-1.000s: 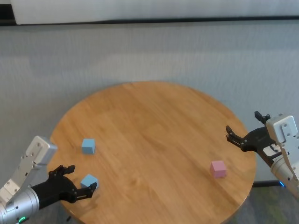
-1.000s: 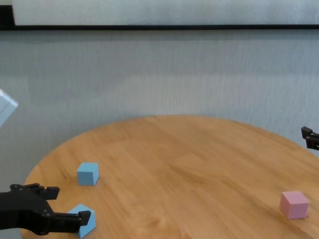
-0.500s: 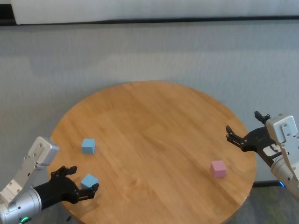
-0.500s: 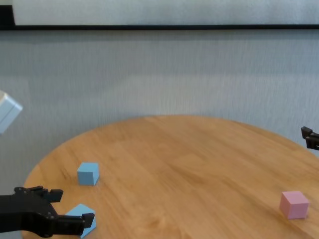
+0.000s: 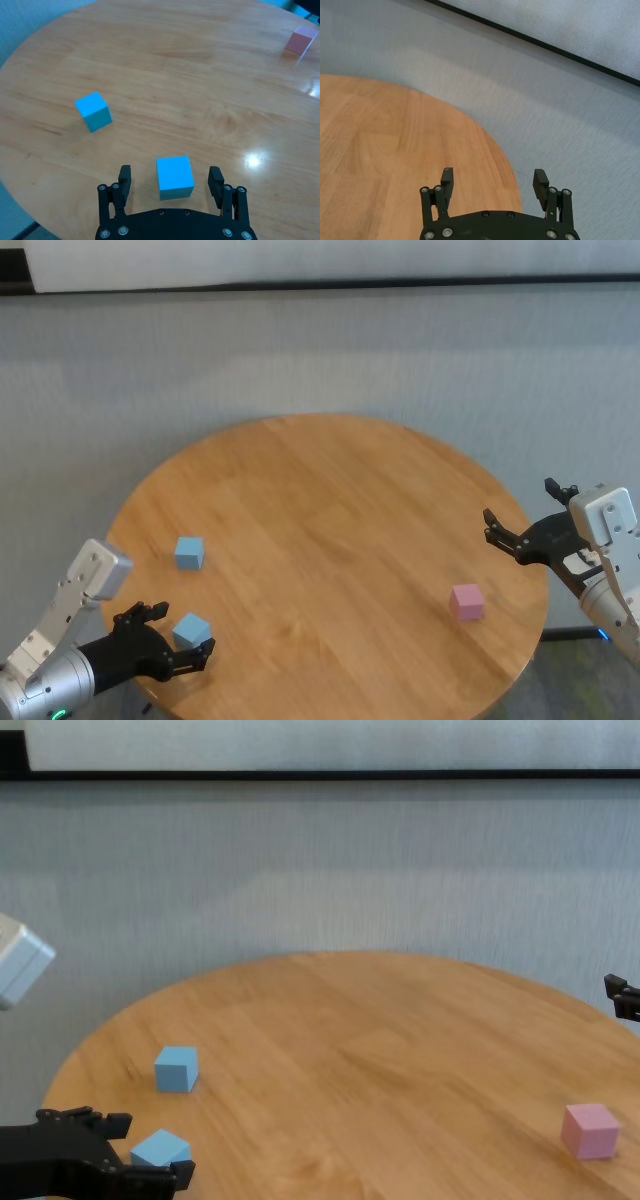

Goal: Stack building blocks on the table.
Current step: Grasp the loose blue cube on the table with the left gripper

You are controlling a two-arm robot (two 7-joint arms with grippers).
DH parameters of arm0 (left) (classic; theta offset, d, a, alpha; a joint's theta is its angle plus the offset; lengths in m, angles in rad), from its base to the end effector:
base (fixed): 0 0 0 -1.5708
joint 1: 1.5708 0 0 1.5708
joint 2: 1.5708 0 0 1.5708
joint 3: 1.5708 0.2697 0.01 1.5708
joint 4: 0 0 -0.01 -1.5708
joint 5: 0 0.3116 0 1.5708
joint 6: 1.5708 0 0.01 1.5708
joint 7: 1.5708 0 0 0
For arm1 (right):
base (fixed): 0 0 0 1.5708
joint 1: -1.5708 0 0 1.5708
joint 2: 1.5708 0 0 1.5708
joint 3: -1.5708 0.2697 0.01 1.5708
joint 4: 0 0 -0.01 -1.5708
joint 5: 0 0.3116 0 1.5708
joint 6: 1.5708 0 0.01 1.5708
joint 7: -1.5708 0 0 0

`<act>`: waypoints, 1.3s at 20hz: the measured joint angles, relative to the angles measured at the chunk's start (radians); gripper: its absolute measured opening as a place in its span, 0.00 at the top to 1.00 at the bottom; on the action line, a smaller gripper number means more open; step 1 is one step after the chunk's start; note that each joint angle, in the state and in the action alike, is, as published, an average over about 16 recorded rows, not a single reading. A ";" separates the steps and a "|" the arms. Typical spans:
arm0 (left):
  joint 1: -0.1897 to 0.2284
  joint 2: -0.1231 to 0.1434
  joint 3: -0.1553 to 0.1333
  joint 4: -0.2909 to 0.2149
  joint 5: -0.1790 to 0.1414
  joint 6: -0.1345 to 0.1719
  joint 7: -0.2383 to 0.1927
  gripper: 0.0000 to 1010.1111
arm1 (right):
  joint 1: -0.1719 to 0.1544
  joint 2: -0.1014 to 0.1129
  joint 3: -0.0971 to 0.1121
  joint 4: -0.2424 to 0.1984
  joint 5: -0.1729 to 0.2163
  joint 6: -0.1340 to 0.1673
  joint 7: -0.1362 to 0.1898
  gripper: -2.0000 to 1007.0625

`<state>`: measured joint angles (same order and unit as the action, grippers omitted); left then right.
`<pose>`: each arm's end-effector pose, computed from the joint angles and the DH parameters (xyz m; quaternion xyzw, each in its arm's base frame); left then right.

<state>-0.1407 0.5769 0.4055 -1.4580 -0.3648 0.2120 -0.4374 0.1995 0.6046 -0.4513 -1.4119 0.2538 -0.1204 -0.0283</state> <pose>0.3454 0.0643 -0.2917 0.2121 0.0724 0.4074 0.8853 0.3574 -0.0704 -0.2865 -0.1416 -0.1324 -0.5800 0.7912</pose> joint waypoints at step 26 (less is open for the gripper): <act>-0.021 -0.057 -0.020 0.079 0.035 -0.002 -0.010 0.01 | 0.000 0.000 0.000 0.000 0.000 0.000 0.000 0.00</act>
<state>-0.1614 0.5198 0.3857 -1.3794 -0.3300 0.2104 -0.4470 0.1995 0.6046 -0.4513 -1.4119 0.2538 -0.1205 -0.0283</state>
